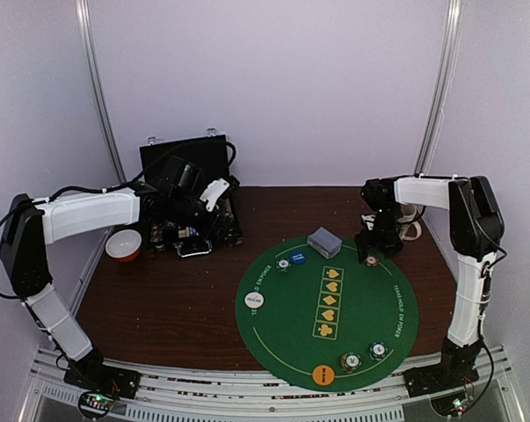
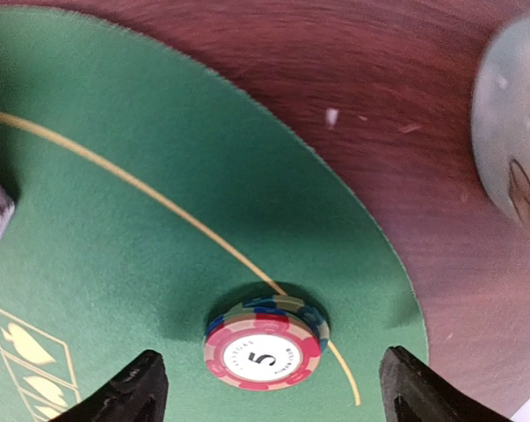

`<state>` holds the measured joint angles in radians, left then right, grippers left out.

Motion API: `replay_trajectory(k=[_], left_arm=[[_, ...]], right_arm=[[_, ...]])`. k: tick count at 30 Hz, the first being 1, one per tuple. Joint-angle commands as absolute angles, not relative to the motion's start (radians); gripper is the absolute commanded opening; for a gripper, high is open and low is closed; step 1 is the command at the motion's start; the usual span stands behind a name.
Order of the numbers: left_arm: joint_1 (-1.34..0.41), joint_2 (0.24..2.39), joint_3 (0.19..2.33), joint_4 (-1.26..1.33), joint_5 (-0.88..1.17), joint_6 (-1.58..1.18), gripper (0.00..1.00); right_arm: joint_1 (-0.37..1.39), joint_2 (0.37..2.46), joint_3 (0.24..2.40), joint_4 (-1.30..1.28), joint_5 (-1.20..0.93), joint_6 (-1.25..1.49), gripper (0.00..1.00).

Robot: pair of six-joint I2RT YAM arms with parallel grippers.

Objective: Distribute texas hold em gaming equipment
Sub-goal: Place the poker chips pile on the poker chips pile.

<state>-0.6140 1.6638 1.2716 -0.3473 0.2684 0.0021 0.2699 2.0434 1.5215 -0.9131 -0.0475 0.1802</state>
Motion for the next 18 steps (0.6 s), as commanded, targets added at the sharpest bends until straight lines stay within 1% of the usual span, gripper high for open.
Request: replay_trajectory(k=[1, 4, 8, 11, 13, 17, 18], left_arm=[[-0.606, 1.666, 1.303, -0.338, 0.276, 0.009, 0.88], [-0.607, 1.662, 1.302, -0.338, 0.271, 0.011, 0.88], [-0.607, 1.659, 1.303, -0.338, 0.271, 0.010, 0.88], [-0.606, 1.658, 1.304, -0.339, 0.272, 0.011, 0.88], [-0.607, 1.654, 1.302, -0.339, 0.271, 0.012, 0.88], [-0.606, 1.649, 1.302, -0.338, 0.268, 0.012, 0.88], [-0.606, 1.649, 1.302, -0.339, 0.267, 0.011, 0.88]], right_arm=[[0.277, 2.034, 1.558, -0.958, -0.016, 0.175, 0.90], [0.275, 2.051, 1.540, -0.957, -0.006, 0.163, 0.90], [0.272, 2.078, 1.517, -0.937, -0.034, 0.150, 0.82], [0.271, 2.094, 1.513, -0.927, -0.051, 0.147, 0.79], [0.271, 2.100, 1.506, -0.919, -0.068, 0.142, 0.76], [0.272, 2.104, 1.484, -0.912, -0.085, 0.140, 0.64], [0.272, 2.102, 1.477, -0.907, -0.087, 0.140, 0.63]])
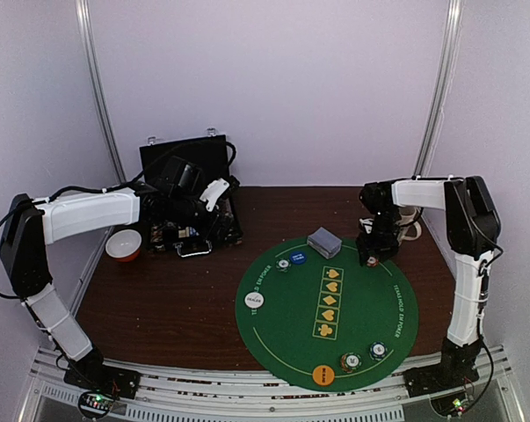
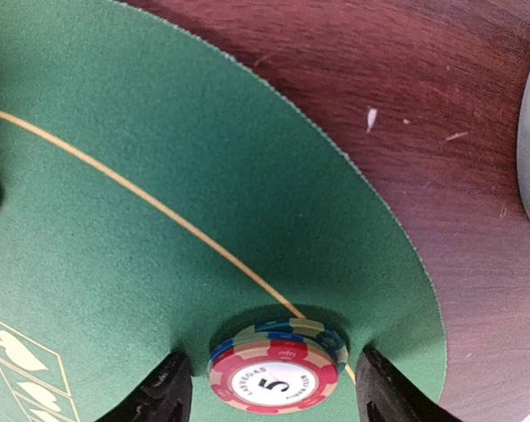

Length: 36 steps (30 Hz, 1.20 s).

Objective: Distribute texas hold em gaming equipment
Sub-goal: Pick up the pile of poker chips from the poker table mat.

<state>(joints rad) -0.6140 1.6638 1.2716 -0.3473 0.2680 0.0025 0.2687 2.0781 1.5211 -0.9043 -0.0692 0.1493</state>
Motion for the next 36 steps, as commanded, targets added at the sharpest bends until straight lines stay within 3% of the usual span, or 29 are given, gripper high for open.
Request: replay_trajectory(k=[1, 13, 20, 36], left_arm=[[-0.606, 1.649, 1.302, -0.339, 0.267, 0.012, 0.88], [-0.606, 1.648, 1.302, -0.339, 0.265, 0.012, 0.88], [-0.604, 1.646, 1.302, -0.338, 0.266, 0.012, 0.88], [-0.605, 1.643, 1.302, -0.338, 0.263, 0.014, 0.88]], right_arm=[[0.272, 2.099, 1.471, -0.902, -0.087, 0.141, 0.61], [0.276, 2.121, 1.495, -0.895, -0.091, 0.142, 0.29], [0.304, 2.086, 1.504, -0.903, -0.101, 0.152, 0.17], [0.441, 2.036, 1.545, -0.938, -0.121, 0.188, 0.11]])
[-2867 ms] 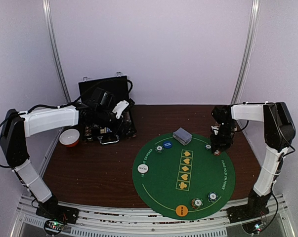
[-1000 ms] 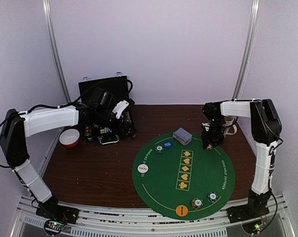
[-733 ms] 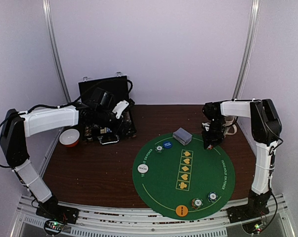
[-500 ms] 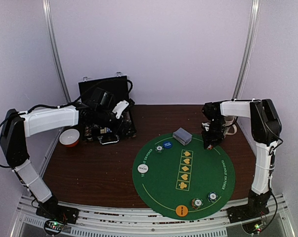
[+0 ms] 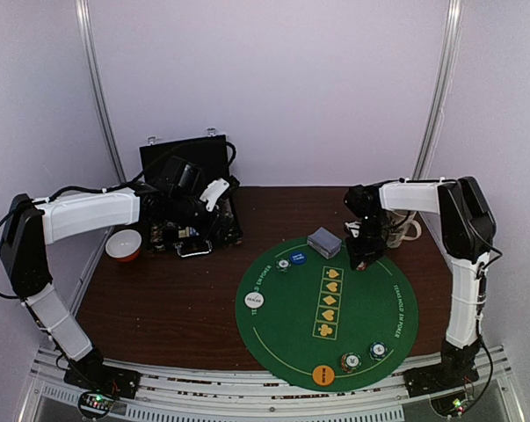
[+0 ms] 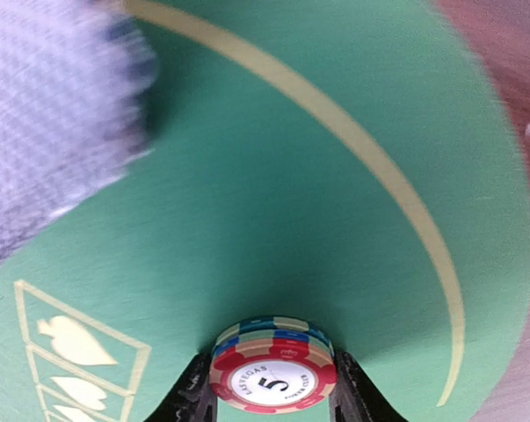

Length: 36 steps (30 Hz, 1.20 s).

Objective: Distribute texas hold em gaming equipment
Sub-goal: Pick up the pile of poker chips from the poker table mat, then place the poker chips pile in the small blind area.

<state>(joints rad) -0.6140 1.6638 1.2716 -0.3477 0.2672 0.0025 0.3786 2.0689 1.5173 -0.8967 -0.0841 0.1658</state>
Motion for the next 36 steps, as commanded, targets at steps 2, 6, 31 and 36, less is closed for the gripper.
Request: replay_trajectory(k=[2, 6, 31, 36], left_arm=[[-0.605, 1.643, 1.302, -0.339, 0.262, 0.014, 0.88], [-0.603, 1.644, 1.304, -0.338, 0.266, 0.013, 0.88], [-0.601, 1.627, 1.302, -0.338, 0.265, 0.014, 0.88], [-0.601, 1.627, 1.302, -0.339, 0.264, 0.013, 0.88]], right_arm=[[0.486, 2.033, 1.561, -0.946, -0.123, 0.201, 0.10], [0.577, 2.051, 1.627, -0.952, -0.134, 0.234, 0.10], [0.698, 2.358, 1.951, -1.037, -0.012, 0.275, 0.07], [0.694, 2.374, 1.984, -1.033, -0.021, 0.275, 0.08]])
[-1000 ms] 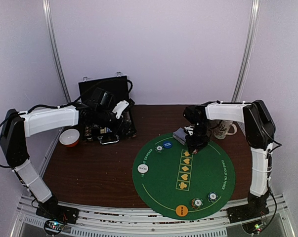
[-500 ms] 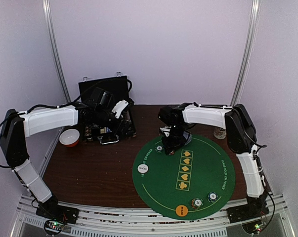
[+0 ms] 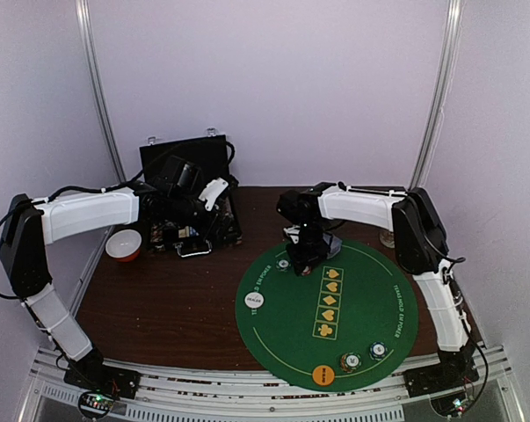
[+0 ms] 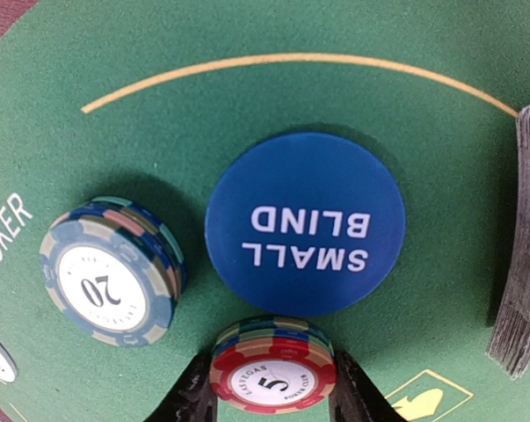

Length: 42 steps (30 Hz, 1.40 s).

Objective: Distribute texas hold em gaming equipment
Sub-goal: Place the poker chips pile in the small blind area, then pick up the poker card from the poker table mat.

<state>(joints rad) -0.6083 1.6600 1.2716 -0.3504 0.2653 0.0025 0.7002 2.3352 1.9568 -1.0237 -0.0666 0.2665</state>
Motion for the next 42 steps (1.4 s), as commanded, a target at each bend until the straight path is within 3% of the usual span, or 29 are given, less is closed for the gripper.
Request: replay_trajectory(k=[1, 9, 22, 27, 35, 42], left_arm=[[-0.601, 1.627, 1.302, -0.339, 0.264, 0.014, 0.88], [-0.600, 1.625, 1.302, -0.339, 0.263, 0.015, 0.88], [-0.601, 1.632, 1.301, -0.338, 0.268, 0.018, 0.88], [-0.601, 1.633, 1.300, -0.338, 0.272, 0.018, 0.88], [-0.600, 1.642, 1.298, -0.339, 0.269, 0.022, 0.88], [-0.601, 1.656, 1.296, -0.339, 0.269, 0.030, 0.88]], right_arm=[[0.693, 2.376, 1.986, -1.032, -0.023, 0.275, 0.09], [0.695, 2.325, 1.988, -1.049, -0.050, 0.258, 0.51], [0.681, 2.165, 2.081, -1.125, -0.087, 0.184, 0.77], [0.619, 2.106, 2.066, -1.107, -0.032, 0.120, 0.99], [0.466, 2.167, 2.026, -1.006, -0.038, 0.010, 1.00], [0.405, 2.194, 1.949, -0.922, -0.201, -0.104, 1.00]])
